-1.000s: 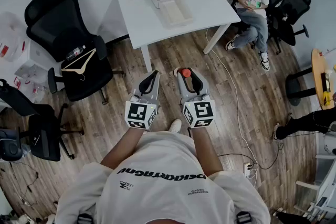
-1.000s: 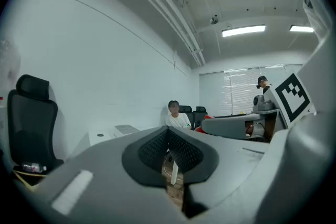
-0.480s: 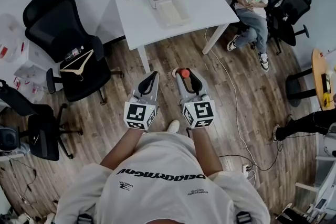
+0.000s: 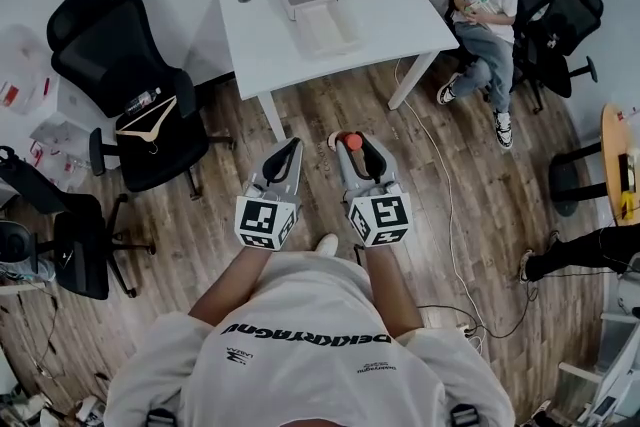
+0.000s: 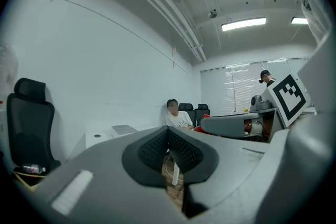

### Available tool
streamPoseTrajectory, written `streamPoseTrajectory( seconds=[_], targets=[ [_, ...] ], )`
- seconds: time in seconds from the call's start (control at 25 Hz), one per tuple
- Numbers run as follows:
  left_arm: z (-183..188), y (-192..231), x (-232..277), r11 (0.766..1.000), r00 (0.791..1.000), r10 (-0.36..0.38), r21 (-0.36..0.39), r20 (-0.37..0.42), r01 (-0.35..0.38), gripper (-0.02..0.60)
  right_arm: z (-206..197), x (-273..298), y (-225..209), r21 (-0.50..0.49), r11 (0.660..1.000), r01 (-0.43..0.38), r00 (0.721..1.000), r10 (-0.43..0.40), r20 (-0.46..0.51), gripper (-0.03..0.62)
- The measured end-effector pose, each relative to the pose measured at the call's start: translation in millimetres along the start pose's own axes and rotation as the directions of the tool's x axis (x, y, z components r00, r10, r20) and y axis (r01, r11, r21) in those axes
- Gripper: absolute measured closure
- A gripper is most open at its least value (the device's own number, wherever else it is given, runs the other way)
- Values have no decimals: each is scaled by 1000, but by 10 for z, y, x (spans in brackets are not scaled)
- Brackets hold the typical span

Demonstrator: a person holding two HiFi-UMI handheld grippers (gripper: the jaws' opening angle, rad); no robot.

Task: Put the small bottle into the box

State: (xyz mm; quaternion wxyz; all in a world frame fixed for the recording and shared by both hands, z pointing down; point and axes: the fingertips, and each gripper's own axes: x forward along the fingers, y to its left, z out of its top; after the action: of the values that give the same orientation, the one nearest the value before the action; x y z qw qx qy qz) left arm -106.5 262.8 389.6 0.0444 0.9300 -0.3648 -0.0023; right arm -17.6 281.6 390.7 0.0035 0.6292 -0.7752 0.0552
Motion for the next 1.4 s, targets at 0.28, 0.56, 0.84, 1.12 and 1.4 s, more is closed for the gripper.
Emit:
streamPoseTrajectory(
  seconds=[0.28, 0.56, 0.84, 1.12, 1.4],
  targets=[
    [-35, -171, 122, 999, 999, 44, 8, -2, -44, 574, -14, -34, -263, -7, 1000, -28, 1000, 28, 5, 453],
    [-44, -190, 244, 998, 998, 58, 8, -9, -58, 574, -32, 50, -372, -5, 999, -49, 999, 49, -4, 453],
    [-168, -112, 479, 999, 999, 44, -7, -17, -44, 574, -86, 261, -511, -6, 999, -43, 999, 43, -22, 453],
    [-166, 154, 812, 999, 999, 36, -15, -15, -37, 574, -64, 658, -629, -17, 999, -42, 999, 41, -30, 453],
    [-184, 489, 1233, 999, 999, 30, -14, -33, -31, 574, -75, 1168, -808, -3, 999, -37, 999, 37, -40, 453]
  ],
)
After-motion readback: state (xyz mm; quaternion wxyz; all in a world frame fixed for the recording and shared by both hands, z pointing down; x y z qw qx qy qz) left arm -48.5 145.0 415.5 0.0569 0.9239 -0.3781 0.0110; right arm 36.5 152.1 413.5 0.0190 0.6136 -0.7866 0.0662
